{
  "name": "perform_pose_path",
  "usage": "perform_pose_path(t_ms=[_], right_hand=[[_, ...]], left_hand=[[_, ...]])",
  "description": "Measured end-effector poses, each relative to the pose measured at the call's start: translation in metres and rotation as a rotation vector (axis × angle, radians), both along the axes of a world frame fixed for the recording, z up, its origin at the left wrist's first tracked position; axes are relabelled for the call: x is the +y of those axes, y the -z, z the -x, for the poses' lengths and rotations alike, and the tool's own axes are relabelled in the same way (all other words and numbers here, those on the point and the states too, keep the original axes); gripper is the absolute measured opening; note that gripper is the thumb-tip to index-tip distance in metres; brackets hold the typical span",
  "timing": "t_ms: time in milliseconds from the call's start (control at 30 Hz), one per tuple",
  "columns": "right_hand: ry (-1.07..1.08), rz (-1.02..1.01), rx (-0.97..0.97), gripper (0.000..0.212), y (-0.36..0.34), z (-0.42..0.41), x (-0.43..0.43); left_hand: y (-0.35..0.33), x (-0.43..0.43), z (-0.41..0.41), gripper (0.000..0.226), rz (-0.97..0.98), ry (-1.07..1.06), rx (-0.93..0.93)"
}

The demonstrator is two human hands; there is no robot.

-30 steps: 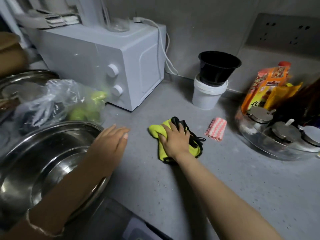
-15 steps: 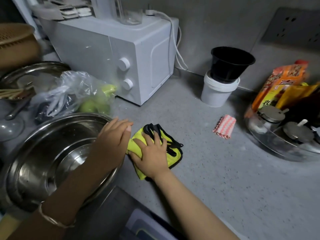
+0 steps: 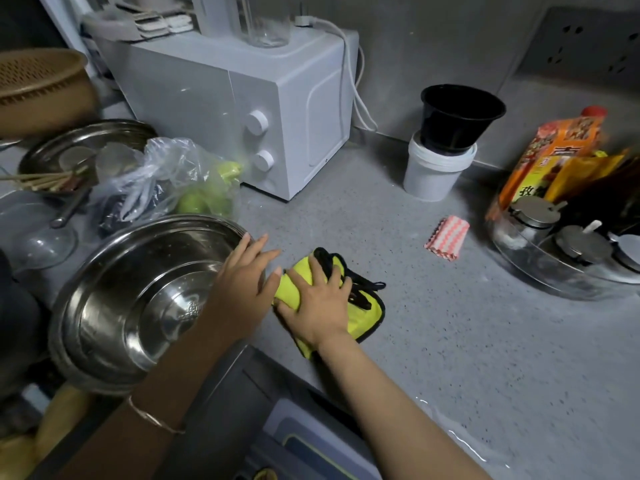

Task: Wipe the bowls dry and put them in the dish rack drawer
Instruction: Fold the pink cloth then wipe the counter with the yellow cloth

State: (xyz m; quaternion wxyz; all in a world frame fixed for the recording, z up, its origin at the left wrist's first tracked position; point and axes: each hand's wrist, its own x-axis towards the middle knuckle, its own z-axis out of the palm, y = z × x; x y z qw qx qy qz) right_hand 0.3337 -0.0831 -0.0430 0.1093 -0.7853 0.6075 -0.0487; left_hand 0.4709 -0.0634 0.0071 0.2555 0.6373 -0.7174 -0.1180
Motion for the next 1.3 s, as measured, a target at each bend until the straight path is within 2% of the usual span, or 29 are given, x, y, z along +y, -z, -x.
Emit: perform_pose_path(t_ms=[167,333,433,533,600,700,800,900,1000,1100,1300], right_hand=[[-0.054,0.023,-0.027,0.062,0.001,-0.024,0.031],[-0.06,0.181,0.012,0.058,0.013,0.023,0.05],[0.026,0.233,0.033,0.057,0.019,0.063,0.055],[0.223,0.268,-0.029,0.052,0.015,0.079,0.059],[0.299,0.329,-0.104,0.049,0.007,0.064,0.062],[0.272,0.338,-0.165,0.046,-0.006,0.013,0.065],[0.257,0.244,-0.12,0.046,0.001,-0.032,0.061],[0.188,0.223,-0.037,0.056,0.018,-0.039,0.057],[0.131,0.207,-0.032,0.059,0.025,-0.023,0.064],[0.168,0.227,-0.005,0.061,0.025,0.004,0.077],[0.302,0.256,0.015,0.061,0.024,0.109,0.122]], left_hand=[[0.0,0.001,0.002,0.057,0.007,0.001,0.023],[-0.001,0.002,0.0,0.059,-0.001,0.003,0.043],[-0.003,0.003,0.001,0.051,-0.028,0.003,0.049],[-0.006,0.004,0.002,0.037,-0.051,-0.008,0.058],[-0.006,0.005,0.002,0.037,-0.057,0.002,0.062],[-0.009,0.005,0.002,0.045,-0.056,0.001,0.095],[-0.008,0.005,0.001,0.032,-0.059,0.001,0.091],[-0.008,0.004,-0.001,0.032,-0.057,0.001,0.068],[-0.009,0.005,0.002,0.034,-0.046,0.005,0.003],[-0.018,0.011,0.014,0.04,0.029,0.04,-0.024],[-0.027,0.033,0.068,0.036,0.174,0.093,0.079]])
